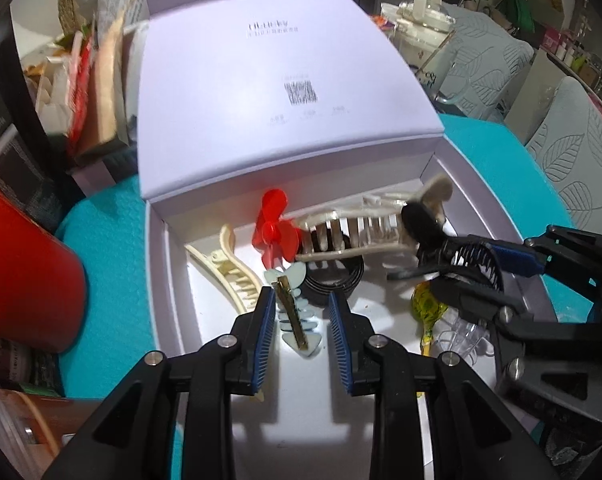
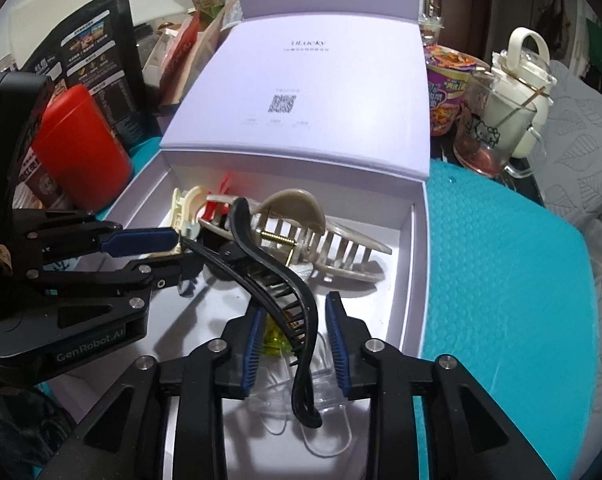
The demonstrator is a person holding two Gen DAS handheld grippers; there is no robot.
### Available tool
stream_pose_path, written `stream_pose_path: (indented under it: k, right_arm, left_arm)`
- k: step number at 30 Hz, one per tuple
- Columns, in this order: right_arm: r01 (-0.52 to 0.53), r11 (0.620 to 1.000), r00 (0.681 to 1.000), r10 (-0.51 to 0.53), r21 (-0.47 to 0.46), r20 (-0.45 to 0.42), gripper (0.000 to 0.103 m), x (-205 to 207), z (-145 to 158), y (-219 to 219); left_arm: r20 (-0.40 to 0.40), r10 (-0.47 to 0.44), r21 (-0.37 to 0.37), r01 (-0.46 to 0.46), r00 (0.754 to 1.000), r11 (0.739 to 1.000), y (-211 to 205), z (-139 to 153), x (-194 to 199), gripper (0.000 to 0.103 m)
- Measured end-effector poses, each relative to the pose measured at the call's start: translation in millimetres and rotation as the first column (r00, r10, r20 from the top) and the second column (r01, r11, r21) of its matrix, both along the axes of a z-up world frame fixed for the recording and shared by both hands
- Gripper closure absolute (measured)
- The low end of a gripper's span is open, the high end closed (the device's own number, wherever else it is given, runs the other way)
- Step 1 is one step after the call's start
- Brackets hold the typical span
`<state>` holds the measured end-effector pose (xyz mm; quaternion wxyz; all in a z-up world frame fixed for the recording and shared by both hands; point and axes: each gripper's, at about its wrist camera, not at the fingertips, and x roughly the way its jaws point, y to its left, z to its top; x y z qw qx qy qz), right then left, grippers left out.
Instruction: Organize rigid objects
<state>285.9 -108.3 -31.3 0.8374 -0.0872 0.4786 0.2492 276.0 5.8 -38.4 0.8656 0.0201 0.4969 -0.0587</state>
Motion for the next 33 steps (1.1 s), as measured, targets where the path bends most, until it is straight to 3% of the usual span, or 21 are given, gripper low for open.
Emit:
stream_pose_path:
  k: [1,3,5,22,33]
  right_arm:
    - [0.000,1.000,1.000,0.000,0.000,0.003,0.061,-0.8,1.4,0.3]
    - [-0.002,1.000,1.000,0.002,0.006,0.008,0.059,-2.6,4.7,0.0]
    - [0.000,1.000,1.000,0.000,0.003,0.012,0.059,-3.9,7.0,-0.6]
    - [0.045,0.999,0.999,-0.045,0.008,0.028,0.059,-10.1,23.8,-10.5]
    - [0.057,0.998,0.993,-0.060,0.037,0.101,0.054,-32.9,62.8,-17.1]
  left_arm:
    - [0.007,0.002,0.006,-0.002,1.000,1.000,-0.4,1.9,-1.0,0.060]
    - [0.025,0.005,0.012,-0.005,1.000,1.000,-0.8,7.2,-3.6,0.037]
    - [0.046,0.015,0.021,-0.016,0.999,1.000,0.0,12.2,-6.0,0.034]
    - [0.068,0.026,0.031,-0.028,0.997,0.999,-2.4,35.9,-21.9,0.034]
    - [0.170,0.027,0.045,-0.035,0.985,0.998,-6.2,80.5,-51.2,0.034]
